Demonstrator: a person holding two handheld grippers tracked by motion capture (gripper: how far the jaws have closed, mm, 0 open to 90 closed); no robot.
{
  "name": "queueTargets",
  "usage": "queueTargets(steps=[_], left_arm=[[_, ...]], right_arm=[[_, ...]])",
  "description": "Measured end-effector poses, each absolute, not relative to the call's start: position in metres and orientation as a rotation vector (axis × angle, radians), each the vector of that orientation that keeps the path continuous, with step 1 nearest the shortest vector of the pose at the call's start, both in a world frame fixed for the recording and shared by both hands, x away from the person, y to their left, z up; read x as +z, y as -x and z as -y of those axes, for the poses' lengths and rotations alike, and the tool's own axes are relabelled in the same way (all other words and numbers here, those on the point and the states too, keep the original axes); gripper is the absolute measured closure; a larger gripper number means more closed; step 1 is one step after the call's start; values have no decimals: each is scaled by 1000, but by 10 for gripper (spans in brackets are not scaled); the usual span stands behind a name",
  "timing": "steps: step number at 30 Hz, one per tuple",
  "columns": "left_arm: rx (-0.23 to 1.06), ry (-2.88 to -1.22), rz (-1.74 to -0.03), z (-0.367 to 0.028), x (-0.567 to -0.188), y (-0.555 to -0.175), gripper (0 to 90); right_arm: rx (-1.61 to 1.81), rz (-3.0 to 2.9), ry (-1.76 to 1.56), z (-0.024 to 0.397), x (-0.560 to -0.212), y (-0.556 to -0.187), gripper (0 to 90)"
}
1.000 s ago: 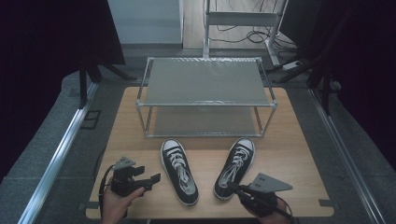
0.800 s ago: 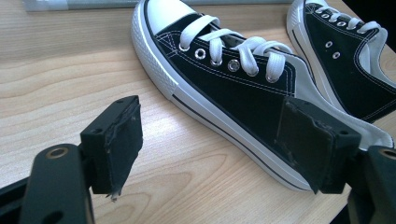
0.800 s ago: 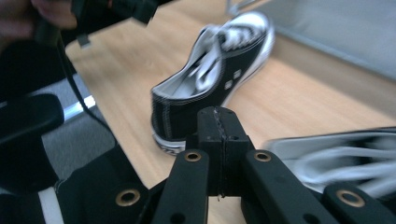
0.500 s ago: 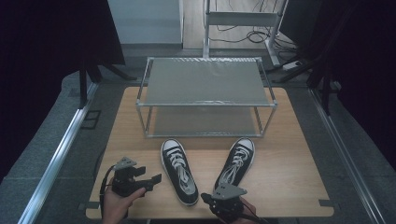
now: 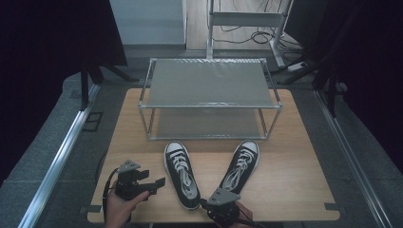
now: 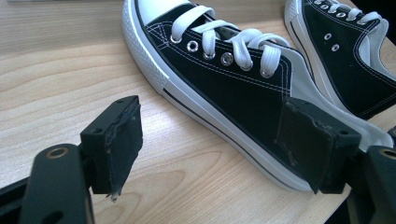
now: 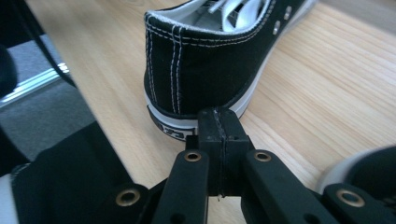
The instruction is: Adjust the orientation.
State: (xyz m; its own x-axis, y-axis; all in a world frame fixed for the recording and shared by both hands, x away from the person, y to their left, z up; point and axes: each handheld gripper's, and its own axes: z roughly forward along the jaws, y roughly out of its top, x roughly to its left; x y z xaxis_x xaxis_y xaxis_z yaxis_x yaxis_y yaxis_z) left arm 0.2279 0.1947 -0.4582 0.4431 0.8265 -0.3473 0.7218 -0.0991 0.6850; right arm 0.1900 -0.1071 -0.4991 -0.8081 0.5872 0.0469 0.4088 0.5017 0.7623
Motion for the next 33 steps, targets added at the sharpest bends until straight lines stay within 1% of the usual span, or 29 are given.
queueTargets(steps=[5,11,28,29,31,33], left_arm=[[160,-1852,-1315,-195,-456,-227,225],[169,-1834,-1324,-202,-453,-225,225],[189,-1809,-1340,-214,-447,-222,224],[189,-1806,-1344,-214,-447,-222,224],[186,-1814,-1338,-214,-447,-222,223],[185,-1815,-1336,-212,-447,-222,222]], right_arm=[[1227,-2564,-795,94,-500,-187,896],[1299,-2629,-705,69,-503,-187,895],[1437,-2666,-637,21,-512,-196,897],[1434,-2666,-637,20,-512,-196,893],[1439,-2673,-642,22,-511,-196,839],[1430,-2660,-641,28,-510,-195,841]])
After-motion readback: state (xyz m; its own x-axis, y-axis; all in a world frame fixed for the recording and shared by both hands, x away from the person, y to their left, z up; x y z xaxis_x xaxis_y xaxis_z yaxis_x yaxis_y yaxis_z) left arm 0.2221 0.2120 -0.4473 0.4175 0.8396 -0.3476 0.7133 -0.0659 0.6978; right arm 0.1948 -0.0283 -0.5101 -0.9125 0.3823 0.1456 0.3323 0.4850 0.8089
